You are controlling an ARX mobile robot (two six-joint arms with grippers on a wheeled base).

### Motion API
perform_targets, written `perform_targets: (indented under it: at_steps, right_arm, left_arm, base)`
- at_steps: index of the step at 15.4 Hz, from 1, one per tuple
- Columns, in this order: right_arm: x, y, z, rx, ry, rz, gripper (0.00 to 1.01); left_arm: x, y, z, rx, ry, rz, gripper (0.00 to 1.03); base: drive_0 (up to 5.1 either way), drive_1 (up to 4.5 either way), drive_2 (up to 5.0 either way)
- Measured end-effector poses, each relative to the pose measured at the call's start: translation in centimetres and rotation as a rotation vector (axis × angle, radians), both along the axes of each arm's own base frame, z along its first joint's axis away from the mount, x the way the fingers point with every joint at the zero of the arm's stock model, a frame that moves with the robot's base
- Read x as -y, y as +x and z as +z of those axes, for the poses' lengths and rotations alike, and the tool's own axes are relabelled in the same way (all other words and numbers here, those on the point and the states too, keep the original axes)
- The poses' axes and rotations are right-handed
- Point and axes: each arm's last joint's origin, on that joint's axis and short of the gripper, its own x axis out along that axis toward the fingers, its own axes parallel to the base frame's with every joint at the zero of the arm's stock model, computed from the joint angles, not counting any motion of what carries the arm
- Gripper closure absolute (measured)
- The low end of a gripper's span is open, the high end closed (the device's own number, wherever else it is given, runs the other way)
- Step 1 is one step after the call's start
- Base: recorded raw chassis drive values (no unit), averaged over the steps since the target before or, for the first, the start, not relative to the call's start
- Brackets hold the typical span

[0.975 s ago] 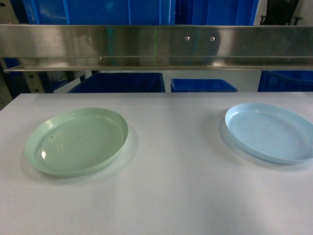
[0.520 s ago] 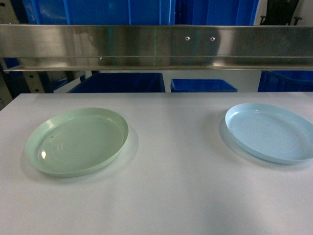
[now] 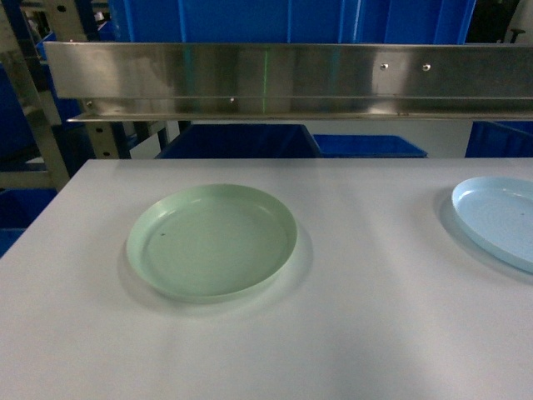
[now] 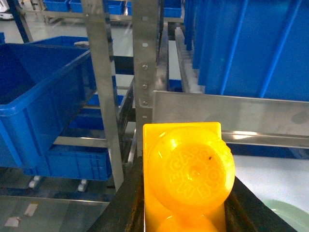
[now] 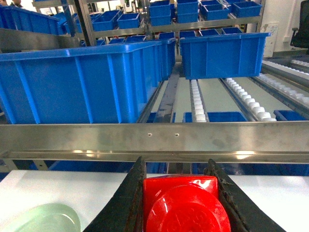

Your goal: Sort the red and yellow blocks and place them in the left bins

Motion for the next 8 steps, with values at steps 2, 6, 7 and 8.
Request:
perform_targets:
  at_steps: [2, 6, 7, 8]
  right_arm:
    - [0.00, 0.00, 0.01, 0.002, 0.000, 0.000, 0.73]
    - [-0.01, 0.00, -0.05, -0.003, 0.000, 0.002, 0.73]
    - [-0.01, 0.00, -0.05, -0.002, 0.000, 0.002, 0.73]
    - [-0.01, 0.00, -0.03, 0.000, 0.000, 0.002, 0.73]
  left_arm:
    - [-0.01, 0.02, 0.00, 0.001, 0.000, 0.001, 0.74]
    - [-0.03, 0.05, -0.08, -0.003, 0.000, 0.002, 0.74]
    - [-0.03, 0.05, -0.08, -0.002, 0.000, 0.002, 0.74]
    - [-0.03, 0.05, -0.09, -0.003, 0.000, 0.002, 0.74]
  base:
    - [-4.9, 1.98, 2.8]
    - [-4.9, 1.97, 2.9]
    - [-5.0, 2.36, 2.4]
    - [-5.0, 2.32, 2.3]
